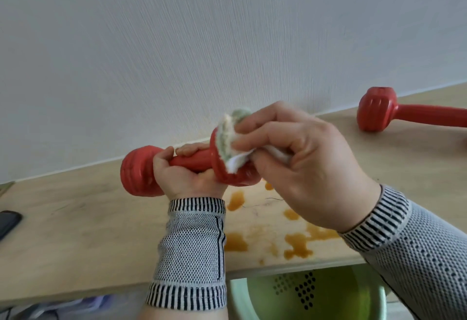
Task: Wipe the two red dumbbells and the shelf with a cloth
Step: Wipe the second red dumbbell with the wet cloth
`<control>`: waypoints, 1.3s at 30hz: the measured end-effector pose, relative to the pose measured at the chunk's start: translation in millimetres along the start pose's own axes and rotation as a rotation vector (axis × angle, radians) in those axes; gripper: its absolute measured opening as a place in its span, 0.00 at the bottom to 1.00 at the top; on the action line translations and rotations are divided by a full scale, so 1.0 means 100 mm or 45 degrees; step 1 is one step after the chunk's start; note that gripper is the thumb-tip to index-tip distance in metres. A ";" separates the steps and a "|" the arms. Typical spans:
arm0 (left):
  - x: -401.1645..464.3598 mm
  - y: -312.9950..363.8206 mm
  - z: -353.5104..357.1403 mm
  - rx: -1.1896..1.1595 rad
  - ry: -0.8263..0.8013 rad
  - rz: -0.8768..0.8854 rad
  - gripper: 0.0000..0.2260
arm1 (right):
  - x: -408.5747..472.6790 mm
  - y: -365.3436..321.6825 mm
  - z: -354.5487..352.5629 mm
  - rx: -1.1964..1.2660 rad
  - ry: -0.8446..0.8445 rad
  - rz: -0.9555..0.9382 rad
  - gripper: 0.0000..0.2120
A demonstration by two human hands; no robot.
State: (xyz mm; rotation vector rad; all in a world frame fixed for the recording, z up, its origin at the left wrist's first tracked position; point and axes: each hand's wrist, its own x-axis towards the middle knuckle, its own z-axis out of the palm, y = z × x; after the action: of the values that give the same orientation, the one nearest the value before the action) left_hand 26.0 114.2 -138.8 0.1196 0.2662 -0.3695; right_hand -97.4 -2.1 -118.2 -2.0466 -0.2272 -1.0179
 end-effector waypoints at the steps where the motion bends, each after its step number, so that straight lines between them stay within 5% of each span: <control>1: -0.01 -0.03 0.00 -0.045 0.043 0.022 0.13 | -0.01 0.01 0.01 -0.011 -0.036 -0.036 0.09; 4: -0.11 -0.09 0.01 -0.038 0.037 -0.004 0.13 | -0.01 0.11 -0.01 0.048 -0.014 0.041 0.09; 9: -0.20 -0.16 0.09 0.063 -0.011 -0.021 0.21 | 0.01 0.26 -0.11 0.355 0.090 0.547 0.10; 14: -0.14 -0.16 0.14 0.161 -0.031 0.088 0.13 | 0.00 0.08 -0.09 0.128 0.050 0.140 0.09; 20: -0.16 -0.23 0.11 0.485 -0.055 0.160 0.13 | -0.02 0.08 0.06 -0.352 -0.254 -0.255 0.10; 24: -0.23 -0.33 0.15 0.554 -0.118 0.113 0.11 | 0.05 0.18 -0.08 -0.221 -0.280 0.174 0.09; 28: -0.27 -0.33 0.18 0.515 -0.202 -0.033 0.10 | 0.09 0.24 -0.15 0.588 -0.137 1.052 0.13; 30: -0.26 -0.30 0.18 0.473 -0.209 -0.039 0.10 | 0.09 0.26 -0.15 0.780 0.030 1.255 0.10; 32: -0.23 -0.29 0.18 0.488 -0.164 0.051 0.10 | 0.10 0.31 -0.18 0.583 0.228 1.126 0.07; 35: -0.20 -0.30 0.19 0.547 -0.072 0.215 0.11 | 0.10 0.20 -0.21 0.072 0.456 0.581 0.06; 39: -0.16 -0.31 0.15 0.647 -0.002 0.302 0.13 | 0.01 0.04 0.02 -0.237 -0.145 0.029 0.07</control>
State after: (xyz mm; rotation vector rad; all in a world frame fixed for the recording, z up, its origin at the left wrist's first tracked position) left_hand 3.8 88.7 -122.1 0.6451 0.1490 -0.1941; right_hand -94.0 -3.8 -120.6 -2.2734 -0.1730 -0.9396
